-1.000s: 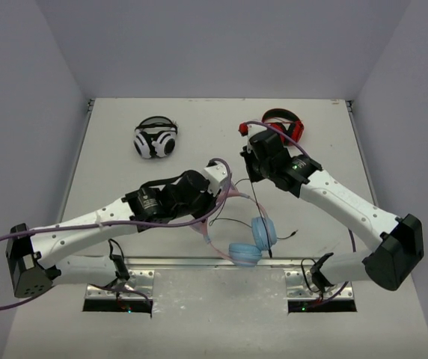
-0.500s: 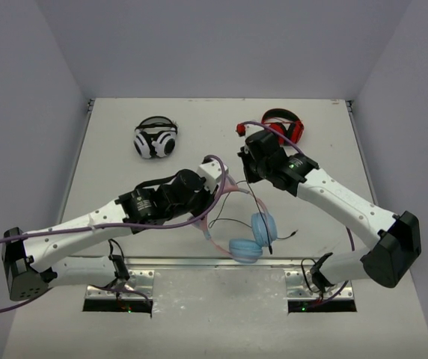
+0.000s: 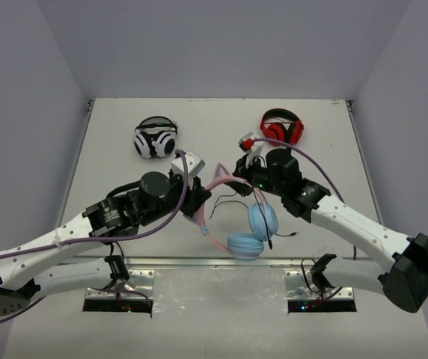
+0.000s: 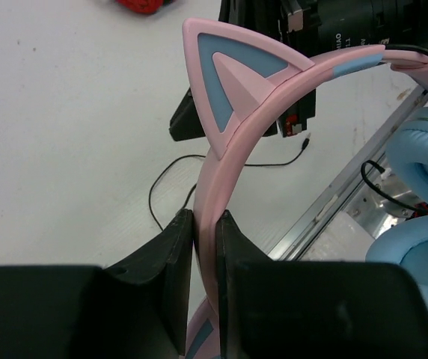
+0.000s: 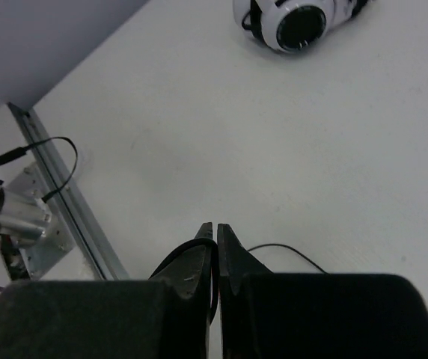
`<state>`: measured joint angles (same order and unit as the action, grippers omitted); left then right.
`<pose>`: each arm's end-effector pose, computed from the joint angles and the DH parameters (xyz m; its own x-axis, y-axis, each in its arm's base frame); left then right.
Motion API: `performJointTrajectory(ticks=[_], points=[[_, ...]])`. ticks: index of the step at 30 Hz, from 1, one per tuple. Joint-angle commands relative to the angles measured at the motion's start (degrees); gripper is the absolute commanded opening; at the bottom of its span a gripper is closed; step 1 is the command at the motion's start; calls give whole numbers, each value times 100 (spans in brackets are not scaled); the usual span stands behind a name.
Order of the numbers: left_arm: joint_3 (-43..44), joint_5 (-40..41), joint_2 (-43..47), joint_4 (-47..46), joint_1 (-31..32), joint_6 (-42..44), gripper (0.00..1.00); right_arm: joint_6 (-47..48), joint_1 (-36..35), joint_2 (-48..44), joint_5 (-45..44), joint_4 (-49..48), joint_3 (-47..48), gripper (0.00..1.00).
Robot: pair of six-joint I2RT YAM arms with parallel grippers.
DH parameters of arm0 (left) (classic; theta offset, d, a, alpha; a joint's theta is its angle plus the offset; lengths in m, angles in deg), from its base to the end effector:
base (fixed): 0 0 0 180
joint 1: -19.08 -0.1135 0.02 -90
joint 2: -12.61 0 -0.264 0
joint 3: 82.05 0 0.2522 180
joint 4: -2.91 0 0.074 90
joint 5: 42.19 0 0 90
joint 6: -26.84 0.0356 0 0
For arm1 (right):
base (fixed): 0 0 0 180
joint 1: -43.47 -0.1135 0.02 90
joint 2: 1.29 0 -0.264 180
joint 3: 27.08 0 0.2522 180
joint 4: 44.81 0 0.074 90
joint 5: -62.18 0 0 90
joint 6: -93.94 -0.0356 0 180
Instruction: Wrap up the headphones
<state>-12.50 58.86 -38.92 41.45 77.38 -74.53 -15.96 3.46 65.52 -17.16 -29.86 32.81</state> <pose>0.1096 -0.1646 0.3600 -0.3266 0.1606 -0.9314 0.6899 0.7141 -0.1188 0.2007 0.1771 0.2852 -0.5281 -0.0065 -0.8492 -0.6206 0.6855 0.3807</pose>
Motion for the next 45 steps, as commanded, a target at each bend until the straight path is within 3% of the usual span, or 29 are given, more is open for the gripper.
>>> performJointTrajectory(ticks=[1,8,11,15,24,32,39,42,44,45], points=[[196,-577,213,-1352,120,-392,0,-250,2,-141,736,-1471,-25,3],[29,-507,477,-1870,120,-751,0,-734,11,-89,1105,-2324,-192,7],[28,-516,644,-2143,120,-875,0,-945,11,-28,1281,-2913,-394,13],[134,-420,741,-2275,120,-954,0,-1243,11,218,1474,-3632,-517,32],[415,608,863,-2161,120,-1226,0,-1578,11,711,1624,-4460,-648,35],[714,1672,1022,-2372,120,-1446,0,-1814,11,1474,1817,-5268,-895,28],[1162,2672,811,-2310,120,-1569,0,-2518,-7,2213,2265,-6666,-1027,26],[1311,3322,662,-2197,111,-1622,0,-2536,-16,2240,2196,-6667,-1123,15],[1609,3875,496,-2083,120,-1613,0,-2528,-33,2179,2169,-6658,-1289,1],[1610,4079,425,-2065,120,-1613,0,-2536,-33,2179,2169,-6667,-1352,1]])
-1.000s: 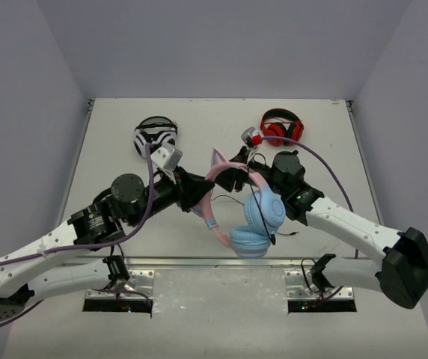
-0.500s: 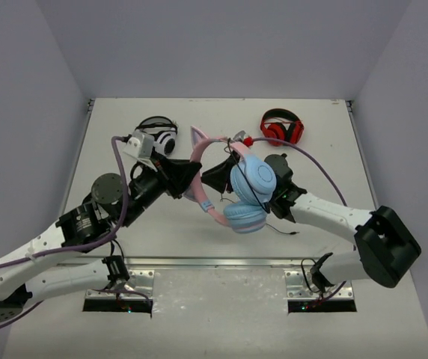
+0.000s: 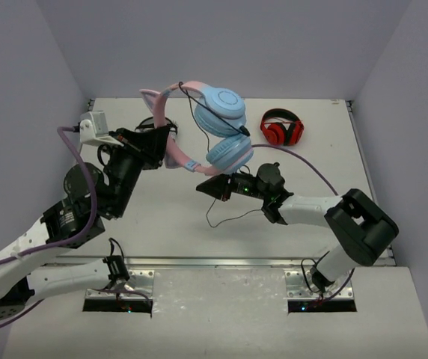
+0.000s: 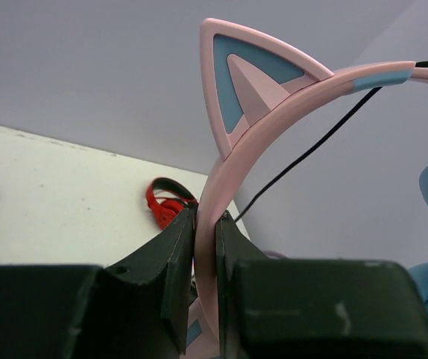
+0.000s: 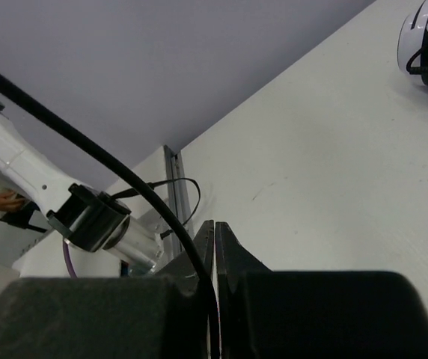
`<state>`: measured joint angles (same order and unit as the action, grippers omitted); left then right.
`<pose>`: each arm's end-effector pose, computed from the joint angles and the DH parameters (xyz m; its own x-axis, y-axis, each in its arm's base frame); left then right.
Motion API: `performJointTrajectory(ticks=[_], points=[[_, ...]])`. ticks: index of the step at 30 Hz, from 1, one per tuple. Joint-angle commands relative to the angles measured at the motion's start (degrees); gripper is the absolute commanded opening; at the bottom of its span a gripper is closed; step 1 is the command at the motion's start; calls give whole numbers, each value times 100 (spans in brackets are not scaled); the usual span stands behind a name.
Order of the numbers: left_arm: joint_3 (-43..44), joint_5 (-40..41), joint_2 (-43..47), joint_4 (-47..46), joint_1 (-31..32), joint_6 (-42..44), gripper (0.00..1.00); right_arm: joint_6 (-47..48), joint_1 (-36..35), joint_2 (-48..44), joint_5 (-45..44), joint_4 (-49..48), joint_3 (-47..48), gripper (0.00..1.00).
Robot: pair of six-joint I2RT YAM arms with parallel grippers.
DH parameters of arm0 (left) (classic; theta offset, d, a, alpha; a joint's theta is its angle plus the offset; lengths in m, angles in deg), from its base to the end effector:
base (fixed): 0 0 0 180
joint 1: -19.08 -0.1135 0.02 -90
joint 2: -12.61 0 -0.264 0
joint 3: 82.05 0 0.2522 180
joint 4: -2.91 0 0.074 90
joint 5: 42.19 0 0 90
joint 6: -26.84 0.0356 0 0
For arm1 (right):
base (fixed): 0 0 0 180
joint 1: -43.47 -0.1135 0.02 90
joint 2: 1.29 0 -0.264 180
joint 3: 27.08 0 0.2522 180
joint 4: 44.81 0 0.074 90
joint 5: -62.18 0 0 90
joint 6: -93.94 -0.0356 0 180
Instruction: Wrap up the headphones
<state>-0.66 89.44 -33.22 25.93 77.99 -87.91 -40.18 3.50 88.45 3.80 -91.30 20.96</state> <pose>0.0922 -0.1072 0.4714 -0.0260 -0.5629 -0.8261 0.3241 0.7770 -0.5397 0.2264 0.2141 0.2184 -0.6136 0.2592 -0.7459 -0.7247 0.1902 0.6623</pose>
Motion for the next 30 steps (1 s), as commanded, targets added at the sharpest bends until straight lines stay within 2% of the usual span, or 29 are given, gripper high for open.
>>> performJointTrajectory(ticks=[1,6,8,11,13,16,19,22,26,30], points=[[513,1179,-198,-513,59,-171,0,-106,-46,-175,47,-540,-246,1],[1225,2356,-857,-600,41,373,0,-18,-230,-430,3,-585,-703,1],[1392,2473,-1181,-688,-63,558,0,87,-310,-692,-59,-454,-878,2],[1813,2185,-1656,-112,-660,358,0,421,-512,-1229,-269,80,-1011,1],[2112,1666,-1868,259,-1117,-71,0,693,-757,-1571,-471,477,-1055,1],[2271,1033,-2211,542,-2161,-248,0,1430,-1074,-2239,-1033,1391,-1047,1],[2420,356,-2562,831,-2935,-425,0,1765,-1215,-2723,-1456,2400,-968,1],[2553,276,-2878,833,-3254,-391,0,1959,-1312,-2952,-1518,2955,-810,1],[2404,425,-3125,657,-3334,-65,0,2328,-1444,-3085,-1667,3782,-415,1],[1553,574,-3056,323,-3282,313,0,2898,-1470,-2954,-1694,4854,279,1]])
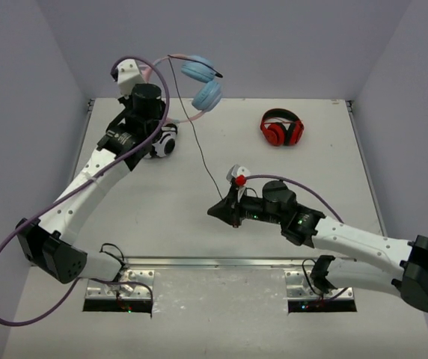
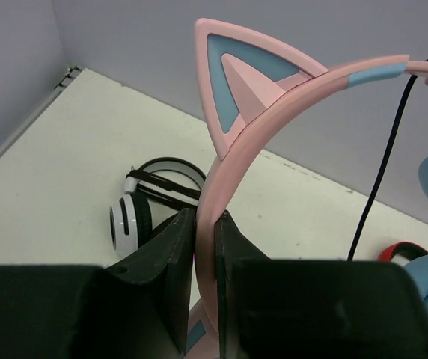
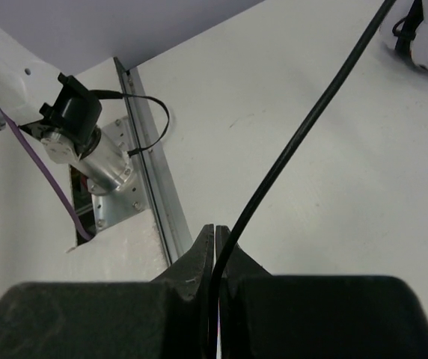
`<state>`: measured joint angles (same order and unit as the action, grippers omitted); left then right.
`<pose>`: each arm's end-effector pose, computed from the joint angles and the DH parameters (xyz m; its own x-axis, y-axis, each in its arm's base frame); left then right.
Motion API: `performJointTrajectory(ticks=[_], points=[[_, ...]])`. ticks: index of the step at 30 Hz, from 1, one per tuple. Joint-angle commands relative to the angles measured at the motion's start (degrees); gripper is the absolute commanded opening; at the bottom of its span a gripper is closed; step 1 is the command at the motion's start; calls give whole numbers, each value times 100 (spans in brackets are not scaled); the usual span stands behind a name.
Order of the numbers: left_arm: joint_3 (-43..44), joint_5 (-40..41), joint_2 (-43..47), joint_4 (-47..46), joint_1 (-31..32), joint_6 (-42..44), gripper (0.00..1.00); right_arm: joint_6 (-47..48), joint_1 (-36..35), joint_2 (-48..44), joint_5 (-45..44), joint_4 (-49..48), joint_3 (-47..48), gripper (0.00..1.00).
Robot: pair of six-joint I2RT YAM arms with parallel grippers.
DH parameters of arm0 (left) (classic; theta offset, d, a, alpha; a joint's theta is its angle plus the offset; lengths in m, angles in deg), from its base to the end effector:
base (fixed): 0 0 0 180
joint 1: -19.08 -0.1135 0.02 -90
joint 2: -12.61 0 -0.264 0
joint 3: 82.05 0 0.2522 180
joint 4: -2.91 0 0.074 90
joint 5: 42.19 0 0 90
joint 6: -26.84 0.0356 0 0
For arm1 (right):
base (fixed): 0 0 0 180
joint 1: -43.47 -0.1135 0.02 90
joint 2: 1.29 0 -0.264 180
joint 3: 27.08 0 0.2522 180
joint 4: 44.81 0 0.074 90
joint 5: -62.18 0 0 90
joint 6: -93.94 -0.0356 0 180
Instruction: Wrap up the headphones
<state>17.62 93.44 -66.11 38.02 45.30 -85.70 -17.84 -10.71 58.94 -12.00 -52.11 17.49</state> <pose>0.2802 -0.1096 0.4384 -0.0828 -0.2580 -0.9626 -0.3731 0.9037 -0.2102 0.1319 0.1994 0.2588 -0.4271 0.0183 -0.9040 -0.8395 0.3635 0.4039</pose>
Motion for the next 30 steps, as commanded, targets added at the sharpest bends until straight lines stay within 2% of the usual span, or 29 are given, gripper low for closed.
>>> performJointTrajectory(ticks=[1,2,4,7,8,9,11,13,15,19,21,24,27,29,30], points=[[-520,244,304,-1069,41,197,0,797,-50,41,-218,1485,1020,1],[-1027,419,339,-1132,85,285,0,937,-58,85,-280,1778,1250,1],[-1531,281,427,-1273,103,365,0,1394,-50,226,-551,2584,1874,1],[-2331,175,454,-1221,234,137,0,2053,-50,384,-1077,3379,2657,1],[-2603,227,445,-1125,296,-220,0,2194,-32,437,-1185,3520,2841,1],[-2771,210,445,-1080,427,-363,0,2631,-23,489,-1308,3634,3000,1],[-3244,314,436,-1106,655,-601,0,2854,55,708,-1563,4055,3606,1],[-3448,638,305,-1081,1156,-593,0,3135,100,858,-1590,4425,4169,1],[-3589,799,182,-826,1498,-742,0,3415,144,1069,-2011,4566,4590,1],[-4274,615,584,-956,2000,-909,0,3619,599,1184,-2197,4558,4794,1],[-4643,369,1048,-1463,2211,-708,0,3698,828,1167,-2039,4471,4759,1],[-5101,78,1568,-1729,2484,-488,0,3996,1093,1184,-2169,4400,4724,2],[-5391,-159,1982,-2029,2730,-233,0,4243,1190,1298,-2276,4391,4785,7],[-5593,-344,2271,-2327,2844,-84,0,4357,1242,1395,-2328,4391,4829,6],[-5637,-344,2360,-2336,2889,-83,0,4375,1269,1508,-2337,4382,4838,2]])
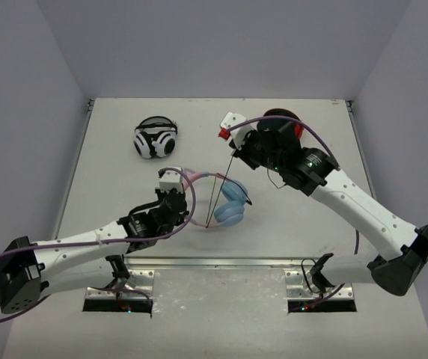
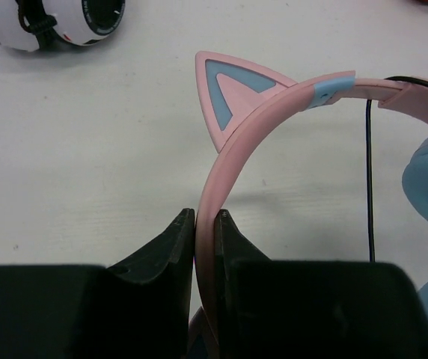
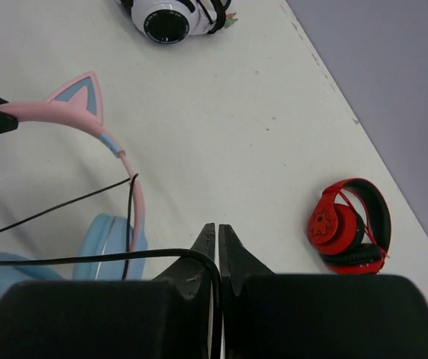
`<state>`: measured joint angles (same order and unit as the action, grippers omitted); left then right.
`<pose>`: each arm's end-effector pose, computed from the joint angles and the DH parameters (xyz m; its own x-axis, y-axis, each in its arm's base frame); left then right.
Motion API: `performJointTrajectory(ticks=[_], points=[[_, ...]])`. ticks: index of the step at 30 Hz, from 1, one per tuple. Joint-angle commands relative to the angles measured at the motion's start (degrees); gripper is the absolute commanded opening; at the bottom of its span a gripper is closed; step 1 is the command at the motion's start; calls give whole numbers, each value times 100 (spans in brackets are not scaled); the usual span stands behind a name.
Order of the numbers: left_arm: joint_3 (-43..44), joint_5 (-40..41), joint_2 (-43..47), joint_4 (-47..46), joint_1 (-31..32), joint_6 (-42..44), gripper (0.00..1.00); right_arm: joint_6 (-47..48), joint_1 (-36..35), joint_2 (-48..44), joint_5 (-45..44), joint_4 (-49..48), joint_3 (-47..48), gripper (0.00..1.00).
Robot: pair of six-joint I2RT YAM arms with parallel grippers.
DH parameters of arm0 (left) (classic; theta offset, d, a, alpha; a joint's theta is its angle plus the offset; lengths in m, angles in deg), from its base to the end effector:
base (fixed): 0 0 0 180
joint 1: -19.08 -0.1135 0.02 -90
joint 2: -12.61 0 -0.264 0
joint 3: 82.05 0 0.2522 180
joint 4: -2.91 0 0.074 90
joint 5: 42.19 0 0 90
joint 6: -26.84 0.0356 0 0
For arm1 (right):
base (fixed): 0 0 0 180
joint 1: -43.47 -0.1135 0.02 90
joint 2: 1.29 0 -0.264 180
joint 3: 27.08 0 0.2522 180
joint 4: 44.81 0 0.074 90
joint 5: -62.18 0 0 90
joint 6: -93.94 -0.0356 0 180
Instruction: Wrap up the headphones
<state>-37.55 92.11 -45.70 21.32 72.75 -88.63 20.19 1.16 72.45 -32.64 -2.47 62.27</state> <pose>0.1447 -0.1548 0.2249 -0.3826 0.0007 -0.9239 0.0687 0.9973 -0.0276 0.2141 0.1908 0.3856 -0.1472 -0.5110 -0.8469 -0.6838 0.6712 -0.2862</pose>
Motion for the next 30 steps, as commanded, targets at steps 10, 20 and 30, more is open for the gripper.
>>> performJointTrajectory(ticks=[10,20,30], points=[[-113,-553,1286,-667,846,825,0,388,459,554,-363,-1416,17,1],[239,-553,1752,-482,1224,772,1,-183,961,563,358,-1504,-167,2],[1003,-1,1857,-78,1488,852,0,-815,1136,361,596,-1943,-782,1]])
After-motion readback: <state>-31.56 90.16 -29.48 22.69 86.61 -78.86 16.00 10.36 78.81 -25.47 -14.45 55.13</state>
